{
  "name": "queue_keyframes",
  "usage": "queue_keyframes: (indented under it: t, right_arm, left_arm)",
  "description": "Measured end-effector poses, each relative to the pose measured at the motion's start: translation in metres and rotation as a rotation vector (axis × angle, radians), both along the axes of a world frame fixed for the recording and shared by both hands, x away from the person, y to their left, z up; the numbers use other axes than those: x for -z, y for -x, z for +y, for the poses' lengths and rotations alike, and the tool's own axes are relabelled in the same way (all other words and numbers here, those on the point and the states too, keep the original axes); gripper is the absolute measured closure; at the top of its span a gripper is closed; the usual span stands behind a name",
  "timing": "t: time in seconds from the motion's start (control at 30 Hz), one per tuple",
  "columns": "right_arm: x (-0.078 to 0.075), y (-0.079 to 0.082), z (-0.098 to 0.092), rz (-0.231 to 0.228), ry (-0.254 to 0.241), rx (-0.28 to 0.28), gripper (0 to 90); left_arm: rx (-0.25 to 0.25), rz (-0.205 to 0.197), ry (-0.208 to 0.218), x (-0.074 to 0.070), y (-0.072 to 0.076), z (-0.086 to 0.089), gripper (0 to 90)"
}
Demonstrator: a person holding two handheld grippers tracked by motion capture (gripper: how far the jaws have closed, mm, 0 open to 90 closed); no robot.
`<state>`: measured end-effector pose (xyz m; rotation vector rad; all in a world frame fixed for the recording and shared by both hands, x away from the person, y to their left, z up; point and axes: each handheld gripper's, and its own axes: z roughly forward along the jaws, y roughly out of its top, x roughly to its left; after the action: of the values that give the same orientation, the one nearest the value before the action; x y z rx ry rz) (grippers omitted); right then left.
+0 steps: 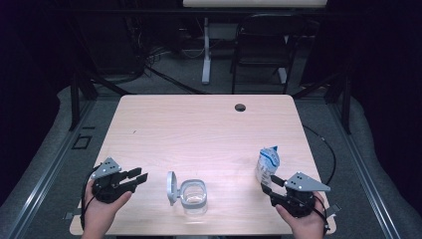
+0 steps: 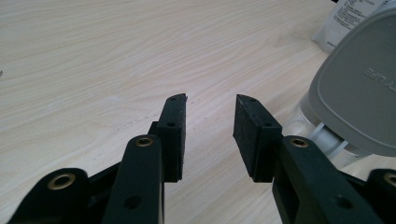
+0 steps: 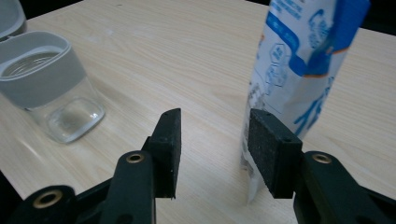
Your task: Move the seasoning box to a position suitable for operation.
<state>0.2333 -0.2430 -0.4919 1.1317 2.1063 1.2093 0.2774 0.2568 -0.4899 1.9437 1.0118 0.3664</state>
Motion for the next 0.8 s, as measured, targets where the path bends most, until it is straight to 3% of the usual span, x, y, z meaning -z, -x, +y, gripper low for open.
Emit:
queue_keyframes:
  t: [0.13,0.43,0.63,0.8]
  right_arm:
    - [-0.001,-0.001,-0.006,0.018,-0.004,0.053,51.2]
    - [0.002,-0.011,-0.003,0.023,0.028,0.129,44.1]
    - [0.016,-0.028,0.007,0.035,0.076,0.178,40.5]
    - [0.024,-0.034,0.006,0.041,0.082,0.207,40.0]
  left_arm:
    - [-0.012,0.003,0.028,-0.001,0.000,0.003,60.9]
    - [-0.022,0.008,0.018,0.000,-0.001,0.006,59.8]
    - [-0.027,0.009,0.019,0.001,-0.001,0.007,59.3]
    - [-0.029,0.011,0.014,0.002,-0.002,0.007,59.2]
